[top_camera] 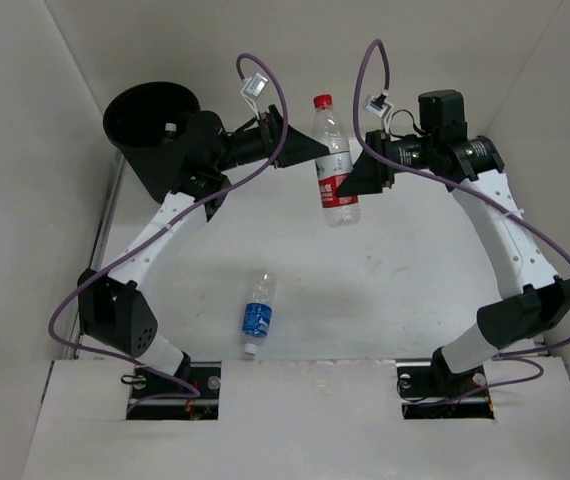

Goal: Put the plastic bottles in the bin

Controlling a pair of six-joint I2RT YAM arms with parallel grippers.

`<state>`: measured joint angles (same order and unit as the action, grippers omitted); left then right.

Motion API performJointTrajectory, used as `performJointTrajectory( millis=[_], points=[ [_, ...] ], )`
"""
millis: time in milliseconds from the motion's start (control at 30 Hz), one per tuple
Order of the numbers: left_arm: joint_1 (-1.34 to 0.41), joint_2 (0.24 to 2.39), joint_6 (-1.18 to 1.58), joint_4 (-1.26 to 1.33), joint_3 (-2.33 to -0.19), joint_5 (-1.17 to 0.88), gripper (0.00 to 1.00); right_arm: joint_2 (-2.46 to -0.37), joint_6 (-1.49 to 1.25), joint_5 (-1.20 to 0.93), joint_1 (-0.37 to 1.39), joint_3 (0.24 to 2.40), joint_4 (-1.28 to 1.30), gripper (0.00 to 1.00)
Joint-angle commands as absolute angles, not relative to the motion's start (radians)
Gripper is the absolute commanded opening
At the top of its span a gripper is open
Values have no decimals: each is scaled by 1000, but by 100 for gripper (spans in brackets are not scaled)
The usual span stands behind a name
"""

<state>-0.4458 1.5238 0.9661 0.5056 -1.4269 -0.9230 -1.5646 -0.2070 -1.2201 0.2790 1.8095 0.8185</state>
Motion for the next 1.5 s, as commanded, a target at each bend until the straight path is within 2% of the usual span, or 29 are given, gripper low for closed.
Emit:
performJointTrajectory(
  millis=[0,200,233,300,433,600,633,667,700,733,767,900,1033,1300,1467],
  points=[
    [-459,1535,953,574,-1471,-922,100,-1522,-210,-1269,303,1807,769,0],
    [-475,1554,943,574,-1486,-913,100,-1525,-216,-1281,314,1804,762,0],
    [-479,1555,943,574,-1489,-913,96,-1525,-218,-1282,315,1801,762,0],
    [-490,1560,937,571,-1499,-920,84,-1526,-218,-1284,317,1793,758,0],
    [-513,1566,933,568,-1512,-927,50,-1531,-219,-1282,323,1776,744,0],
    [-535,1580,930,561,-1540,-936,18,-1540,-219,-1273,327,1773,732,1],
    [-536,1582,927,560,-1543,-937,13,-1540,-221,-1269,324,1773,729,11],
    [-536,1583,922,555,-1546,-943,10,-1539,-221,-1263,323,1770,727,33],
    [-532,1583,914,549,-1549,-949,8,-1534,-222,-1259,321,1763,726,69],
    [-527,1583,905,540,-1552,-953,7,-1531,-225,-1258,318,1756,724,96],
    [-519,1583,896,529,-1558,-957,7,-1529,-227,-1258,309,1746,726,100],
    [-443,1577,859,491,-1600,-982,5,-1510,-196,-1250,243,1665,735,100],
    [-285,1552,825,436,-1654,-1003,5,-1491,-103,-1203,131,1605,776,100],
    [193,1549,689,413,-1749,-1049,4,-1465,112,-1089,50,1566,910,100],
    [441,1614,582,399,-1809,-957,2,-1402,129,-1068,54,1479,907,100]
  ],
)
